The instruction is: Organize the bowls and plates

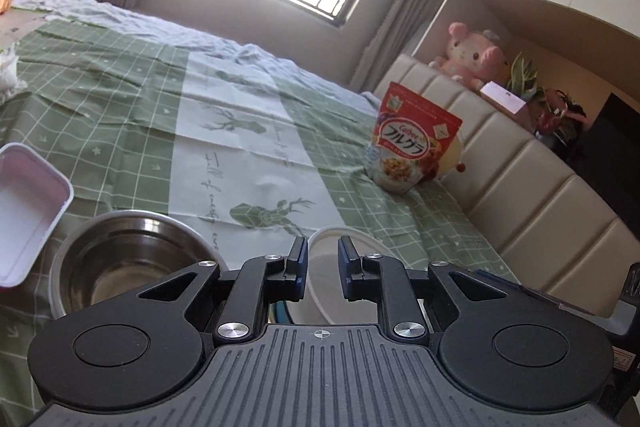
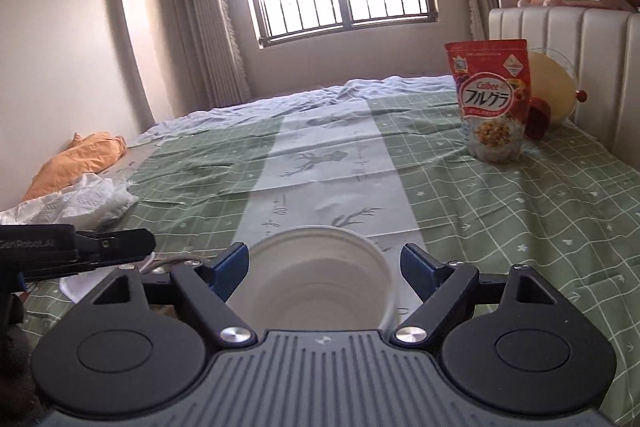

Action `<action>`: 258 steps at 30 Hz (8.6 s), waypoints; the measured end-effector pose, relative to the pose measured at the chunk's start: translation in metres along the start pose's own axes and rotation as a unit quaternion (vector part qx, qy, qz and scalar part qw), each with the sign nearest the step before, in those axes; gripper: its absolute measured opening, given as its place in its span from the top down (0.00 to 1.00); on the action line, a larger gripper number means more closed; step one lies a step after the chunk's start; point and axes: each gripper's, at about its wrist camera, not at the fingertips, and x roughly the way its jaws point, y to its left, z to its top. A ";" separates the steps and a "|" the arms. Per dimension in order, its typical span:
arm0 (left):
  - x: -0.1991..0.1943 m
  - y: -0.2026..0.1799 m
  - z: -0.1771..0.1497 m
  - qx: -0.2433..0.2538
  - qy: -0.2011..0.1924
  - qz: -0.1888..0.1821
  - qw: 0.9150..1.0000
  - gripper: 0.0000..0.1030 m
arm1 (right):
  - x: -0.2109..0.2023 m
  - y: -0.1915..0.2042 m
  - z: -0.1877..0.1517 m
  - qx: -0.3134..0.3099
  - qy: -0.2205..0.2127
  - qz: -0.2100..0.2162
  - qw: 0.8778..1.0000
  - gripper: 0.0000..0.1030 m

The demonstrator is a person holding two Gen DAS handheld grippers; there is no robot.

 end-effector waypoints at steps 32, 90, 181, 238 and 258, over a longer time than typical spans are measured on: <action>0.110 0.012 -0.004 0.035 0.216 0.089 0.972 0.68 | 0.088 -0.044 -0.030 0.039 0.149 0.030 0.988 0.29; 0.129 0.026 -0.032 -0.064 0.288 0.013 0.955 0.31 | 0.141 -0.044 -0.052 0.127 0.346 0.145 0.918 0.35; 0.144 0.002 -0.028 0.057 0.327 0.021 0.943 0.39 | 0.130 -0.059 -0.060 0.146 0.326 0.161 0.920 0.35; 0.129 0.034 -0.026 -0.025 0.363 0.022 0.931 0.38 | 0.133 -0.027 -0.059 0.136 0.372 0.139 0.908 0.33; 0.102 0.024 -0.005 -0.022 0.336 -0.010 0.941 0.38 | 0.101 -0.006 -0.020 0.112 0.349 0.104 0.925 0.36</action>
